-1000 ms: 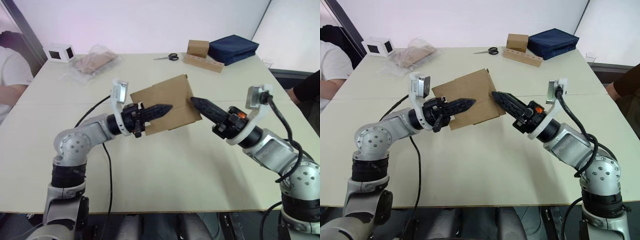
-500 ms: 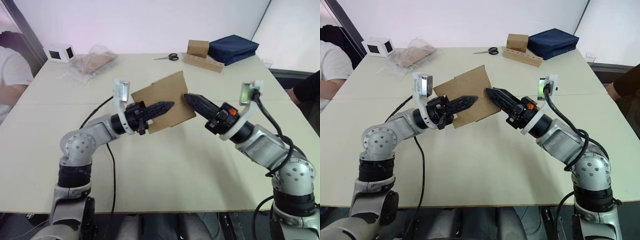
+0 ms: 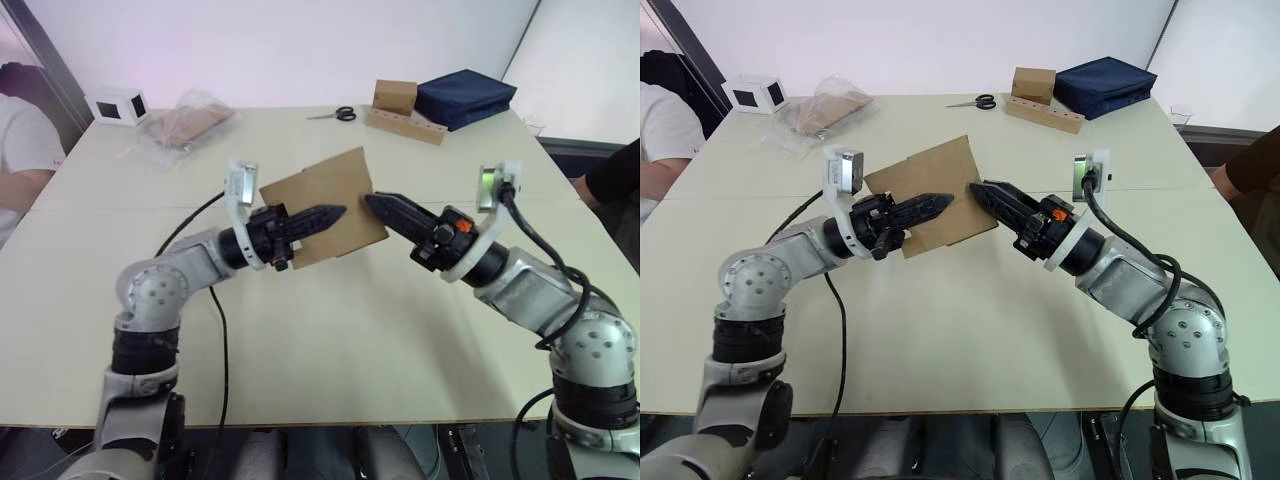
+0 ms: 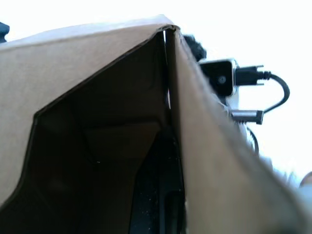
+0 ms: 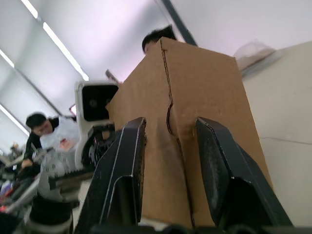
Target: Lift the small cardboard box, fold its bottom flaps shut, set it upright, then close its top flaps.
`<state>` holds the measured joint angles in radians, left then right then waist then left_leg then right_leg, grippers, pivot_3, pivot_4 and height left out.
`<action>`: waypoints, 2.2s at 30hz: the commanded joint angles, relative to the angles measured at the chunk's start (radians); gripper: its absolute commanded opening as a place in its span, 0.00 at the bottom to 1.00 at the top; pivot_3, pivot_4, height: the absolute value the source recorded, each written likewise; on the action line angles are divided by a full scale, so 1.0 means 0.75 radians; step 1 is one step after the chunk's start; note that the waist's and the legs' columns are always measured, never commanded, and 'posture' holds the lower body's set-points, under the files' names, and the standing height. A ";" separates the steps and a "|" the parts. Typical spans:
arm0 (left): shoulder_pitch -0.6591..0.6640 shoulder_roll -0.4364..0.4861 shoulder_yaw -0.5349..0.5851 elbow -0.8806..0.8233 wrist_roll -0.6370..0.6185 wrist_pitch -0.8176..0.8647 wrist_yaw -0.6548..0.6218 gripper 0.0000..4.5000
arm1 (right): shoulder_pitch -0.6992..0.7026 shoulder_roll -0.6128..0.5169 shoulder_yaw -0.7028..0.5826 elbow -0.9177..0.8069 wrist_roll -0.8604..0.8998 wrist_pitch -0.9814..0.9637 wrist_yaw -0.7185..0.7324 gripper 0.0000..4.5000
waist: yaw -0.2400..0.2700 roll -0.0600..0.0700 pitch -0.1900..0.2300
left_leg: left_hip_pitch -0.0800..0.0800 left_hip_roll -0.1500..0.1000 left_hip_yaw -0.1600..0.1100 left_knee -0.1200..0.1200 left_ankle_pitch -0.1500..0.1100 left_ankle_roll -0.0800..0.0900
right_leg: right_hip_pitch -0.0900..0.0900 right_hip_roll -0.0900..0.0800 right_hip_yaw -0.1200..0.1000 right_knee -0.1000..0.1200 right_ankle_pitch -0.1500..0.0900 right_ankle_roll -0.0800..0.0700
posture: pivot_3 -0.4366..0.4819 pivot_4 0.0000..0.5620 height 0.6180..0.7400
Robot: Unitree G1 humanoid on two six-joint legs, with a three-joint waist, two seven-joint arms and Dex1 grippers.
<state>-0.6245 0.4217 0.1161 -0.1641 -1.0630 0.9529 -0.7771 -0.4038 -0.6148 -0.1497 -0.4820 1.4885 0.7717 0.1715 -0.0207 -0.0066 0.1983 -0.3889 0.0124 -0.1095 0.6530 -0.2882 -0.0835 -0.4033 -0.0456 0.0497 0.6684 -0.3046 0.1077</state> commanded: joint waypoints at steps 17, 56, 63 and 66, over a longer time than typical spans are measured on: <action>-0.805 0.486 -0.840 0.487 0.959 -0.351 -0.914 0.00 | 0.057 -0.180 -0.074 0.010 -0.232 0.062 0.349 0.35 | 0.001 0.000 0.000 | -0.002 -0.001 0.000 -0.002 0.000 0.000 | -0.001 0.001 0.000 -0.002 0.000 0.000 | 0.48 0.27 1.00; -1.099 0.446 -1.188 0.268 1.175 -0.132 -1.116 0.99 | 0.154 -0.484 0.089 -0.231 -0.954 0.000 0.722 0.37 | -0.003 0.000 0.001 | -0.005 0.000 0.000 0.001 0.000 0.000 | -0.005 0.001 0.000 0.001 0.000 0.000 | 0.48 0.27 1.00; -1.025 0.569 -1.195 0.186 1.229 -0.378 -1.116 0.99 | 0.102 -0.466 0.135 -0.184 -1.023 -0.029 0.785 0.37 | -0.021 0.000 0.001 | -0.004 0.000 0.000 0.001 0.000 0.000 | -0.004 0.000 0.000 0.001 0.000 0.000 | 0.48 0.27 1.00; -0.952 0.591 -1.172 0.191 1.312 -0.641 -1.116 0.99 | 0.095 -0.458 0.147 -0.170 -1.051 -0.038 0.808 0.37 | -0.022 0.000 0.001 | -0.004 0.000 0.000 0.002 0.000 0.000 | -0.003 0.000 0.000 0.001 0.000 0.000 | 0.48 0.27 1.00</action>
<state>-1.3390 0.8457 -0.8021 -0.0124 -0.1152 0.5633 -1.6111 -0.3216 -0.9624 -0.0328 -0.6026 0.7128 0.7608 0.7656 -0.0376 -0.0065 0.1992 -0.3918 0.0121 -0.1095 0.6546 -0.2881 -0.0833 -0.4058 -0.0457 0.0497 0.6690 -0.3048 0.1078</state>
